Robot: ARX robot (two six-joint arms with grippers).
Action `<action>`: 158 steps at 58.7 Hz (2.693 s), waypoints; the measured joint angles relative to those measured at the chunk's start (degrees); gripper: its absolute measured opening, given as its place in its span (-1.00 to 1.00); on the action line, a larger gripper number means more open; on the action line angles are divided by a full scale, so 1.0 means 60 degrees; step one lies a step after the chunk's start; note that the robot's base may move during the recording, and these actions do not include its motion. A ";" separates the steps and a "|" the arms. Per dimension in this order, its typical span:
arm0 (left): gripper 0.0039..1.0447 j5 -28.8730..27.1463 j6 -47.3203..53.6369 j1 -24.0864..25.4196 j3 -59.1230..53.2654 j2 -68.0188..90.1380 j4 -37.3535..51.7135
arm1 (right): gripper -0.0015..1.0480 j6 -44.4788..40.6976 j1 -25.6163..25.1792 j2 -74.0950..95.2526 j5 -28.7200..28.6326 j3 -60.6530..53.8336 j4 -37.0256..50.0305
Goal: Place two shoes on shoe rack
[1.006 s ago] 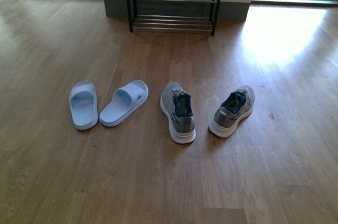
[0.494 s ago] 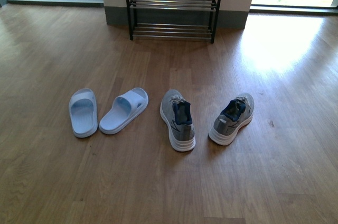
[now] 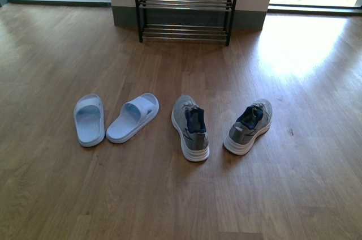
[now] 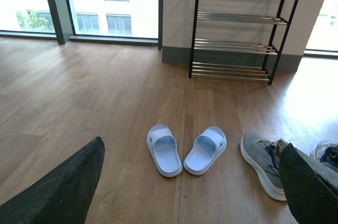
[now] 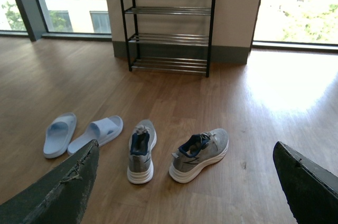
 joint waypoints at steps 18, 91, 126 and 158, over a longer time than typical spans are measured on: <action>0.83 0.0000 0.0000 -0.0004 0.0000 0.0000 0.0000 | 0.82 0.0000 0.0000 0.0000 0.0000 0.0000 0.0000; 0.83 0.0000 0.0000 0.0000 0.0000 0.0000 -0.0004 | 0.82 0.0000 0.0000 0.0018 0.0000 0.0000 0.0000; 0.83 -0.0004 0.0000 0.0000 0.0000 0.0000 0.0000 | 0.82 0.0922 -0.2135 0.5880 0.0189 0.1191 0.2171; 0.83 0.0000 0.0000 0.0000 0.0000 0.0000 0.0000 | 0.82 -0.0550 -0.3617 1.8600 0.0452 0.5166 0.5377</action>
